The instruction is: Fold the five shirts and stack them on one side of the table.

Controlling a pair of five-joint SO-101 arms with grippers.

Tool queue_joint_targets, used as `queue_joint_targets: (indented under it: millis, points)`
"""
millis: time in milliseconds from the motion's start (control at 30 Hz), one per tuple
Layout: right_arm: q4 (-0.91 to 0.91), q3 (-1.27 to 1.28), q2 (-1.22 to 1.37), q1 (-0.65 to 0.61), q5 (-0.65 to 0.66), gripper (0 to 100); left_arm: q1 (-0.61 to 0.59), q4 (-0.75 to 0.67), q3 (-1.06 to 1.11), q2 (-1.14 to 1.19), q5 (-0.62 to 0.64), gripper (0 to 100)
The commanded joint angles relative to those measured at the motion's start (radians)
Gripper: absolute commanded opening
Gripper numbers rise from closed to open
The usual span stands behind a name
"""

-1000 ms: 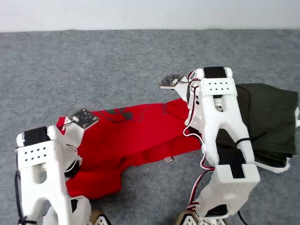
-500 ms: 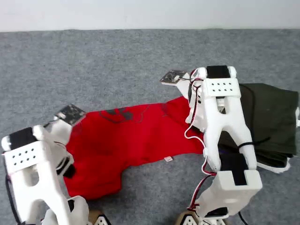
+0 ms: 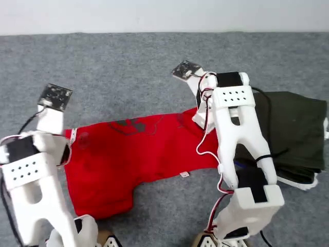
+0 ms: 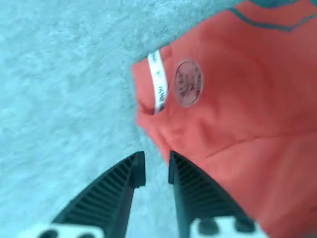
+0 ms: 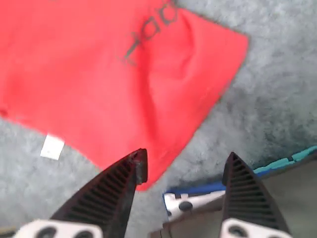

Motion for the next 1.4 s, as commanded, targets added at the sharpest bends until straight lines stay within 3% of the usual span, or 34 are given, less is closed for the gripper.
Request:
queue_joint_targets:
  millis: [0,167,433,600,767,933,1100,1367]
  points:
    - [-0.068,-0.064,0.021,-0.019,-0.078,25.3,0.046,-0.104,0.061,-0.008,0.084,11]
    - [-0.214,-0.064,0.091,-0.027,-0.18,25.2,0.11,-0.175,0.067,0.035,0.207,17]
    - [-0.387,-0.064,0.186,-0.022,-0.293,25.2,0.132,-0.238,-0.145,0.462,0.215,7]
    - [-0.504,-0.066,0.262,-0.019,-0.296,25.2,0.132,-0.235,-0.283,0.674,0.21,2]
    - [-0.596,-0.092,0.348,0.031,-0.296,25.2,0.124,-0.235,-0.289,0.796,0.209,1]
    - [-0.539,-0.25,0.469,0.099,-0.296,25.2,0.091,-0.222,-0.289,0.836,0.206,1]
    - [-0.358,-0.465,0.532,0.119,-0.315,25.2,0.011,-0.196,-0.289,0.827,0.149,1]
    - [-0.076,-0.7,0.535,0.094,-0.313,25.2,0.006,-0.123,-0.193,0.528,0.097,1]
